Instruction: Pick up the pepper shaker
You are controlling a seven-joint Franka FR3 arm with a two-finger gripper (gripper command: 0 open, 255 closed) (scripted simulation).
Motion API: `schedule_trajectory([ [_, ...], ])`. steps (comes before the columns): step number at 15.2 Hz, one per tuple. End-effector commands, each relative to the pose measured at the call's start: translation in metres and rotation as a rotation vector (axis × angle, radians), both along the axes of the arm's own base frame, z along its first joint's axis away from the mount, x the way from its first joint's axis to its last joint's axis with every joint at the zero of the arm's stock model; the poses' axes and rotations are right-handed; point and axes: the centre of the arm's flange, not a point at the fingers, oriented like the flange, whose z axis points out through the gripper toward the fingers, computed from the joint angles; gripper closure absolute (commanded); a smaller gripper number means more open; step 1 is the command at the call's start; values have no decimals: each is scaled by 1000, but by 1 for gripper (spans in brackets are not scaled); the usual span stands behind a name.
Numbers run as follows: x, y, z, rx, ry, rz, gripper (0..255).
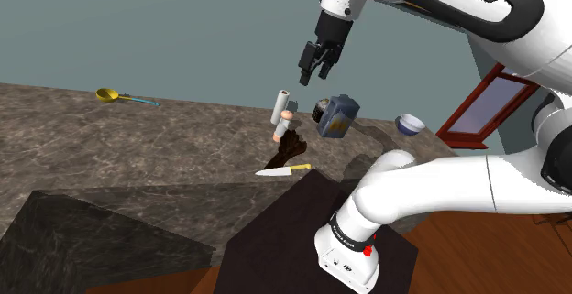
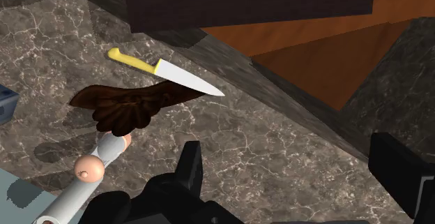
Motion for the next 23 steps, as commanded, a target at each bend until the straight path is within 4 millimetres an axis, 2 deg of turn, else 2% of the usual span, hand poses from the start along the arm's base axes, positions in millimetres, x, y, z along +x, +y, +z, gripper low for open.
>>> schedule_trajectory([
  [1, 0, 0, 0, 0, 0, 0, 0],
  [23, 116, -181, -187, -62, 5, 8, 0],
])
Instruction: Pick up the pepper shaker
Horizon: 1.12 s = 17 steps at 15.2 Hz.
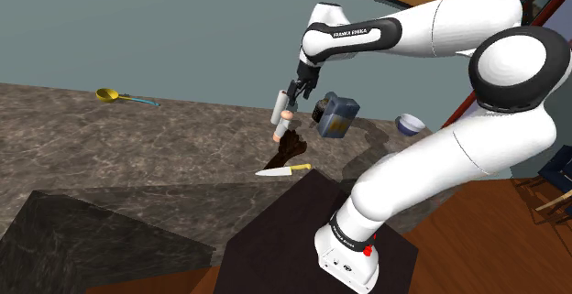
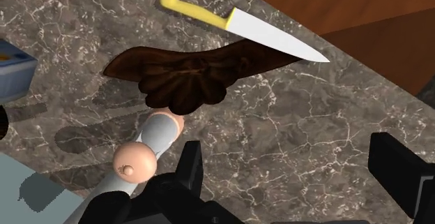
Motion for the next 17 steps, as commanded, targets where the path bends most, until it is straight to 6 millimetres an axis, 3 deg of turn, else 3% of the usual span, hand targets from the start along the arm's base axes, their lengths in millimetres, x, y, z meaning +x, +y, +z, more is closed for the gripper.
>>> schedule_trajectory([
  [1, 12, -19, -19, -7, 0, 1, 0],
  [17, 96, -157, -148, -52, 3, 7, 0],
])
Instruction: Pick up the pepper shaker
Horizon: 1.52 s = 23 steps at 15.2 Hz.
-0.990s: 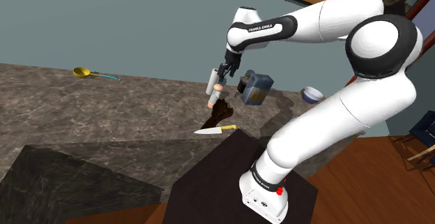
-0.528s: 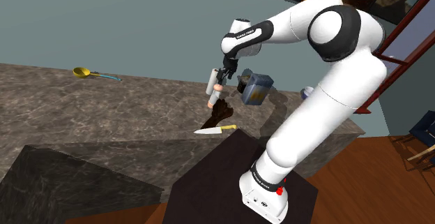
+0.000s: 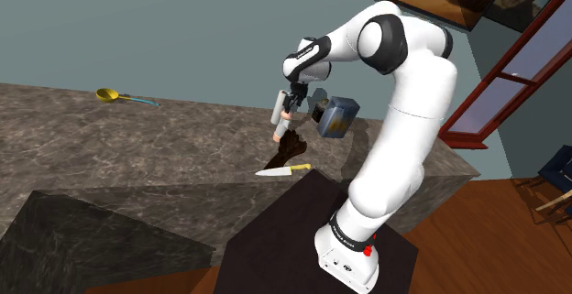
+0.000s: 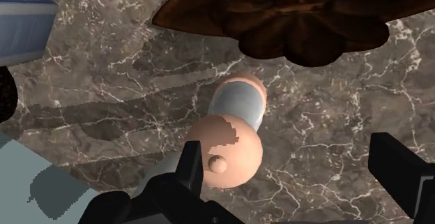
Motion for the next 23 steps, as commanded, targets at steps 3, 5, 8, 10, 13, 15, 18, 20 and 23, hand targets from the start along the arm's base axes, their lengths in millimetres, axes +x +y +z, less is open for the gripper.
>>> schedule_trajectory([
  [3, 18, -35, -32, -12, 1, 2, 0],
  [5, 25, -46, -42, -15, 1, 2, 0],
  [8, 25, -46, -57, -15, 1, 2, 0],
  [10, 25, -46, -68, -15, 1, 2, 0],
  [13, 25, -46, -82, -15, 1, 2, 0],
  [15, 25, -47, -81, -16, 1, 2, 255],
  [18, 24, -46, -81, -16, 1, 2, 255],
  [20, 25, -46, -82, -16, 1, 2, 255],
  [23, 24, -46, -82, -16, 1, 2, 255],
])
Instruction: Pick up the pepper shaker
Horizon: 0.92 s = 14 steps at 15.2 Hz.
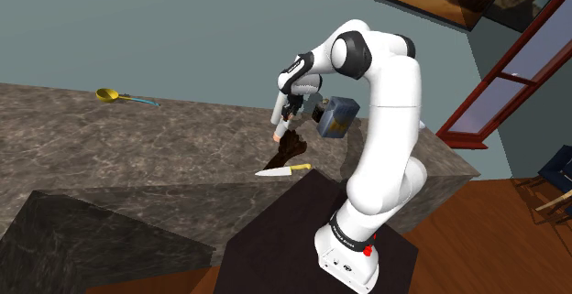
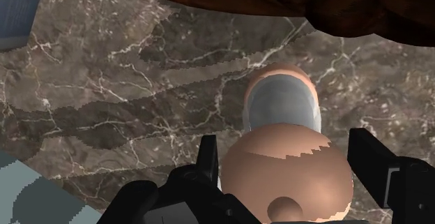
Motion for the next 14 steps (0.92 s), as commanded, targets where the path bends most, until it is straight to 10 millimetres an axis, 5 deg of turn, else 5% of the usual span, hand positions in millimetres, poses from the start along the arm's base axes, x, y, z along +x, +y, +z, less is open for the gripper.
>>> schedule_trajectory([
  [1, 0, 1, -1, 2, 2, 1, 255],
  [14, 0, 1, 68, 2, 2, 1, 255],
])
